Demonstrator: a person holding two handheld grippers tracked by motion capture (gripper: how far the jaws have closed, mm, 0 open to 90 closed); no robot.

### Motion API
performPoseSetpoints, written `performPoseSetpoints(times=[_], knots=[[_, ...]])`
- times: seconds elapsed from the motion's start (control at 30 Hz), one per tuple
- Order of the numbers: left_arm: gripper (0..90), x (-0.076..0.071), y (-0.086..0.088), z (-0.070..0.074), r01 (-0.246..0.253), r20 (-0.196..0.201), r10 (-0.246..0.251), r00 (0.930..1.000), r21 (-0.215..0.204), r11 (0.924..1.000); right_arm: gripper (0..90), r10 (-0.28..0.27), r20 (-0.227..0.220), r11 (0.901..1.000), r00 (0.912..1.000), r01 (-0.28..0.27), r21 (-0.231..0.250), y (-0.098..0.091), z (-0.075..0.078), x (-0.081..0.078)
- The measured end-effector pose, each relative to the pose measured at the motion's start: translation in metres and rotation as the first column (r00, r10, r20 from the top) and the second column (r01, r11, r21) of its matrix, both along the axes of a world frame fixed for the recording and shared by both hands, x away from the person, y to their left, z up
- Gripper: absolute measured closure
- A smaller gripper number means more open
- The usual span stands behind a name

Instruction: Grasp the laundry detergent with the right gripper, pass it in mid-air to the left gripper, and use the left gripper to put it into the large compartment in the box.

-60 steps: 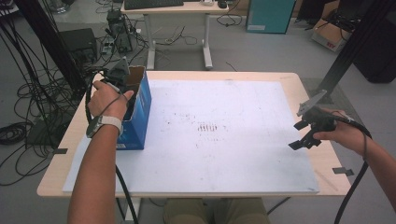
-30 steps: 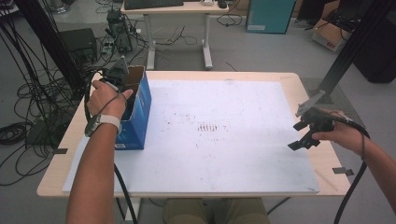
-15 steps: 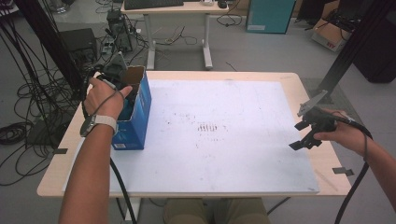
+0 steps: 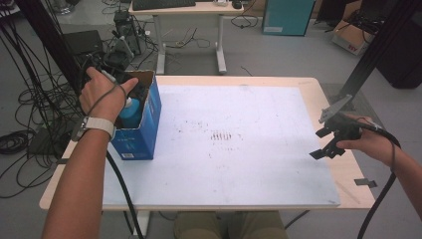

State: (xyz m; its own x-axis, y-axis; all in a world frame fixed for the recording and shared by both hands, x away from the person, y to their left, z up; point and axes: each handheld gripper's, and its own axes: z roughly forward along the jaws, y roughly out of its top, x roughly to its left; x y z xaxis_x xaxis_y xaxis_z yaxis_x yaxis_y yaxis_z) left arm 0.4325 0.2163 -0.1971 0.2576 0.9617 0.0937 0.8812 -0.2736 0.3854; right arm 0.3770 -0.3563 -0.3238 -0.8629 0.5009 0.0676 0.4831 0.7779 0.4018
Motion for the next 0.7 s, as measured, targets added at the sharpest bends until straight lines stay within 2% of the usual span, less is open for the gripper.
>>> performPoseSetpoints(times=[0.17, 0.27, 0.33, 0.37, 0.43, 0.5, 0.6, 0.67, 0.7], knots=[[10.0, -0.004, -0.013, 0.016, 0.087, 0.036, -0.087, 0.9956, 0.001, 0.9962, 7.6, -0.008, 0.004, 1.0000, 1.0000, 0.007, 0.006, -0.001, 0.003, -0.001], [7.3, -0.005, -0.022, 0.024, 0.151, 0.057, -0.150, 0.9870, -0.008, 0.9885, 7.6, -0.005, 0.013, 0.9999, 0.9999, 0.005, 0.009, -0.002, 0.004, -0.001], [6.3, -0.006, -0.030, 0.031, 0.202, 0.072, -0.202, 0.9768, 0.001, 0.9793, 7.6, -0.003, 0.018, 0.9999, 0.9998, 0.002, 0.012, -0.002, 0.006, -0.002], [6.3, -0.006, -0.034, 0.032, 0.207, 0.071, -0.206, 0.9759, -0.007, 0.9782, 7.6, -0.001, 0.015, 1.0000, 0.9999, 0.001, 0.009, -0.002, 0.007, -0.002], [6.2, -0.007, -0.043, 0.037, 0.251, 0.071, -0.251, 0.9654, 0.005, 0.9679, 7.6, 0.004, 0.020, 1.0000, 0.9998, -0.004, 0.009, -0.002, 0.008, -0.002], [6.3, -0.008, -0.054, 0.041, 0.302, 0.073, -0.302, 0.9506, 0.014, 0.9533, 7.6, 0.005, 0.022, 0.9999, 0.9997, -0.005, 0.009, -0.002, 0.009, -0.002], [6.5, -0.010, -0.068, 0.044, 0.372, 0.058, -0.372, 0.9264, 0.013, 0.9282, 7.6, 0.006, 0.021, 0.9999, 0.9998, -0.006, 0.010, -0.003, 0.010, -0.002], [6.6, -0.009, -0.077, 0.046, 0.430, 0.037, -0.431, 0.9015, 0.036, 0.9020, 7.6, 0.007, 0.021, 0.9999, 0.9998, -0.007, 0.013, -0.002, 0.011, -0.002], [6.7, -0.009, -0.080, 0.046, 0.442, 0.034, -0.443, 0.8960, 0.036, 0.8965, 7.6, 0.006, 0.025, 0.9999, 0.9997, -0.007, 0.016, -0.002, 0.011, -0.002]])
